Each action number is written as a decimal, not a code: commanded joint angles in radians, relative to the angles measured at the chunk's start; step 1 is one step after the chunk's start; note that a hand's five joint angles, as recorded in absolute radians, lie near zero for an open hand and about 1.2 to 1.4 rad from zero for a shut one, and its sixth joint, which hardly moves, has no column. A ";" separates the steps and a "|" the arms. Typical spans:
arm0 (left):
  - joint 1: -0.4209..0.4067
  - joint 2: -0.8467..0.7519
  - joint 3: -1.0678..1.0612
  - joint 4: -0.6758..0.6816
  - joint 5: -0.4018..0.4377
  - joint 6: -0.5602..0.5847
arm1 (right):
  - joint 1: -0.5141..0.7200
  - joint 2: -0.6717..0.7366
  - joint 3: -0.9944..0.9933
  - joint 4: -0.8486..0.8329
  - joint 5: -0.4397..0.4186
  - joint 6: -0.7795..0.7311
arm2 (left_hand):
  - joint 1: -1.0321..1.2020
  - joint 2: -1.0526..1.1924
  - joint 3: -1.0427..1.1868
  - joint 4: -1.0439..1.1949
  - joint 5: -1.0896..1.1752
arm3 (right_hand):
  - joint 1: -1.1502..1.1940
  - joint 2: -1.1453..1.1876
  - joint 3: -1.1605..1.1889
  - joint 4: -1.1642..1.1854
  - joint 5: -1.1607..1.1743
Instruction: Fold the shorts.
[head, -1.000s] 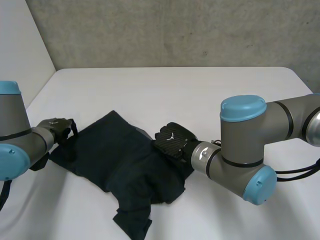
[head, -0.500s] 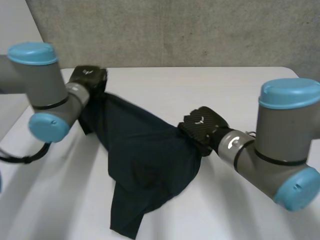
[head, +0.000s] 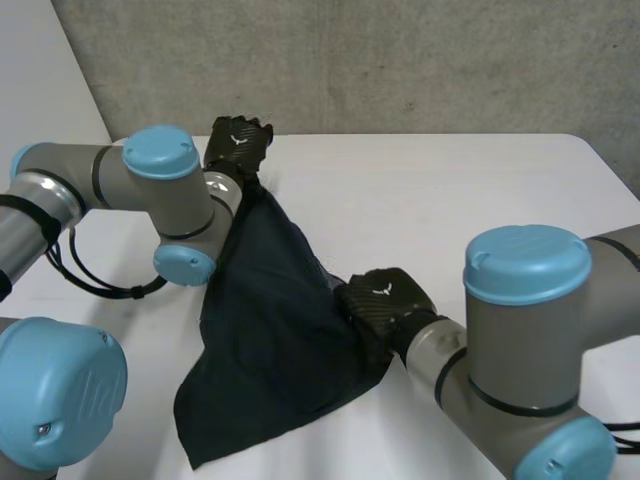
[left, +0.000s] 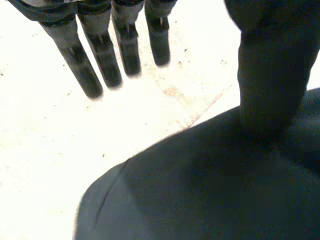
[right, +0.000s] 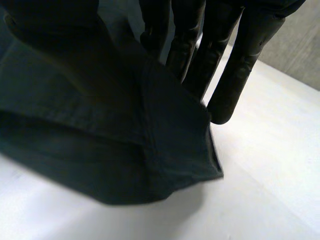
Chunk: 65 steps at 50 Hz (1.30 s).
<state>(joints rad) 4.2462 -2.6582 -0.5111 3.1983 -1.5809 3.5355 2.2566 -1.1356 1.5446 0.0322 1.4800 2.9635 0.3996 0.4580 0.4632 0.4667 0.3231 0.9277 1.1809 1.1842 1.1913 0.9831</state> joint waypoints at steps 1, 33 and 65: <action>-0.011 0.102 -0.108 -0.015 -0.007 -0.003 | 0.000 0.059 -0.109 -0.015 0.049 -0.003 | -0.154 -0.212 -0.217 -0.221 -0.252 | 0.469 0.215 0.212 0.205 0.239; 0.021 1.161 -1.426 -0.202 0.007 -0.250 | 0.000 0.197 -0.331 -0.014 0.137 0.040 | 0.143 0.084 0.079 0.076 0.045 | 0.469 0.215 0.212 0.205 0.239; -0.069 0.784 -1.354 -0.107 -0.036 -0.402 | -0.003 0.175 -0.287 -0.003 0.135 0.029 | 0.221 0.163 0.158 0.154 0.123 | 0.469 0.215 0.212 0.205 0.239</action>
<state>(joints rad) 4.1831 -1.7981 -1.9082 3.0630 -1.5828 3.1318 2.2547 -0.9536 1.2395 0.0266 1.6176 2.9993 0.4934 0.4938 0.4908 0.4933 0.3165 0.9664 1.1816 1.1842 1.1917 0.9831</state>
